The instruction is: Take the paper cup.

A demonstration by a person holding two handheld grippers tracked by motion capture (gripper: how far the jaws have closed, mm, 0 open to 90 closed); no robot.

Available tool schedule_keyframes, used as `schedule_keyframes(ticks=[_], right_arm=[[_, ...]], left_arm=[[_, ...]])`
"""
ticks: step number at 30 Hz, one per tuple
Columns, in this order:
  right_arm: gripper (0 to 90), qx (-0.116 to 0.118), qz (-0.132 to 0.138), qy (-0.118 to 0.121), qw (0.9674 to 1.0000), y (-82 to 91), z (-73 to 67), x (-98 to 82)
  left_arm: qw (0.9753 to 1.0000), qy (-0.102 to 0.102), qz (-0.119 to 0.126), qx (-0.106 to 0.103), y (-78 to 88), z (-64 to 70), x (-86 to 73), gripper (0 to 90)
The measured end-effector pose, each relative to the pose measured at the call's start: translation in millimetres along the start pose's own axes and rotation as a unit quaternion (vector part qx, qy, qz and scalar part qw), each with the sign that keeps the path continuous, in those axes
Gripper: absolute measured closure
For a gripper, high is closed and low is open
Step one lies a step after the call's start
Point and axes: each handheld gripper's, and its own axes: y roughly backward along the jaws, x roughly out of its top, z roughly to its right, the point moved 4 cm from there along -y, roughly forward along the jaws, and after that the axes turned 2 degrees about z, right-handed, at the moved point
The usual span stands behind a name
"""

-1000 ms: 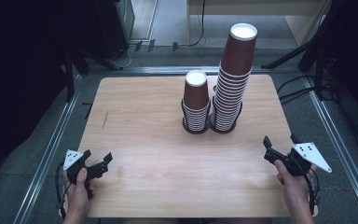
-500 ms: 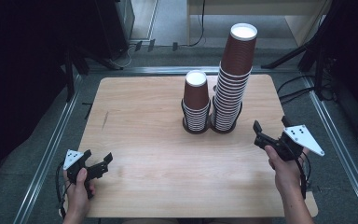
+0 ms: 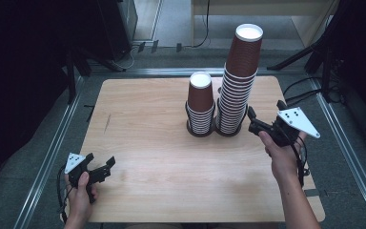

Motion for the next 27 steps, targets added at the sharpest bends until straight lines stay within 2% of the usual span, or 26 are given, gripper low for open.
schedule_keyframes(ticks=[3,8,13,17,27], right_arm=[[4.8,0.006,0.009,-0.002,0.9999,-7.4,-6.5,14.2],[0.0,0.010,0.011,-0.003,0.9999,-18.4,-12.9,28.1],[0.0,0.011,0.019,-0.003,0.9998,-25.0,-17.5,38.5],[0.0,0.013,0.031,0.003,0.9994,-34.2,-24.5,53.4],[0.0,0.006,0.036,0.004,0.9993,-52.2,-33.5,73.0]], left_arm=[[1.0000,-0.001,-0.001,0.000,0.1,-0.1,0.0,5.7],[1.0000,-0.001,-0.001,-0.001,0.1,-0.1,0.0,5.7],[1.0000,-0.001,0.000,-0.002,0.1,-0.2,0.0,5.7],[1.0000,-0.001,0.000,-0.003,0.2,-0.3,0.0,5.7],[1.0000,0.000,0.000,-0.004,0.1,-0.3,0.0,5.7]])
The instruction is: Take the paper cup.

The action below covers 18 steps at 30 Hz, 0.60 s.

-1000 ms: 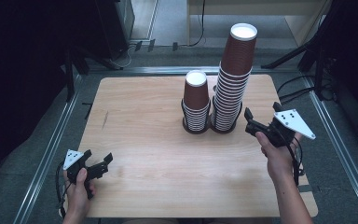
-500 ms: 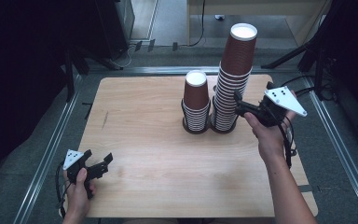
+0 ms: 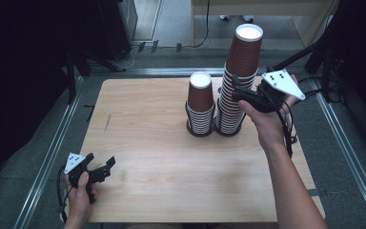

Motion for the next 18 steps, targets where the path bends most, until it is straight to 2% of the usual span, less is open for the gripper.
schedule_keyframes(ticks=[5,9,18], right_arm=[[0.0,-0.013,0.000,0.001,0.9999,-13.2,-0.6,8.8],[0.0,-0.013,-0.002,-0.004,0.9999,-18.6,-0.8,11.8],[0.0,-0.019,-0.006,0.007,0.9998,-32.8,-9.8,14.7]], left_arm=[[1.0000,0.000,-0.001,0.000,0.1,-0.3,0.0,5.7],[1.0000,0.000,0.000,0.000,0.0,-0.2,0.0,5.7],[1.0000,0.000,-0.001,-0.001,0.0,-0.4,0.0,5.7]])
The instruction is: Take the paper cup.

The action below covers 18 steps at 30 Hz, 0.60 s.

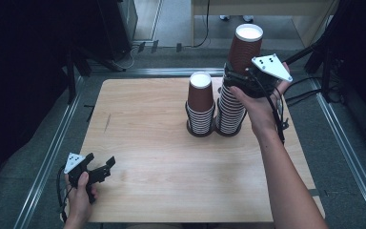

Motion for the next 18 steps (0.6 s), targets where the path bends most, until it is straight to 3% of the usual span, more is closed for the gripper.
schedule_keyframes(ticks=[18], right_arm=[[9.9,-0.004,0.001,-0.005,1.0000,-4.2,-2.5,0.4]], left_arm=[[1.0000,0.001,0.001,-0.002,-0.1,0.1,0.1,5.7]])
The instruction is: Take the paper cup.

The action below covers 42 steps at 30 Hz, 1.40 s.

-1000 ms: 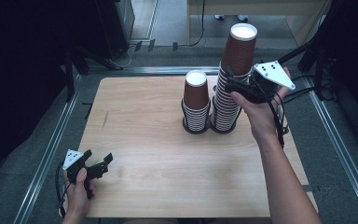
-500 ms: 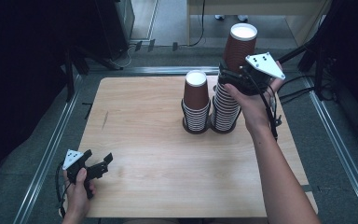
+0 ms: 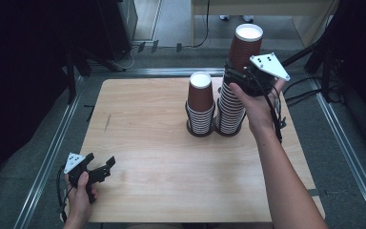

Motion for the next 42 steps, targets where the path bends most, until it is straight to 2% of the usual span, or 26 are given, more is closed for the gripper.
schedule_keyframes(ticks=[10,18,24,28,42], right_arm=[[10.8,-0.005,0.005,0.013,0.9999,0.2,-1.2,2.7],[11.7,-0.005,0.038,0.020,0.9991,1.6,-2.8,11.0],[12.1,-0.002,0.071,0.041,0.9967,0.9,-2.0,15.0],[12.3,-0.001,0.103,0.053,0.9933,2.1,-2.4,20.2],[12.3,-0.001,0.127,0.061,0.9900,4.6,-6.9,40.6]], left_arm=[[1.0000,0.000,-0.001,0.000,0.0,-0.1,0.0,5.7],[1.0000,0.000,-0.001,-0.001,-0.1,0.0,0.0,5.7],[1.0000,0.001,-0.001,-0.001,-0.1,0.0,0.1,5.7],[1.0000,0.000,-0.001,-0.001,-0.1,-0.1,0.1,5.7],[1.0000,0.000,-0.001,0.000,-0.2,0.1,0.0,5.7]])
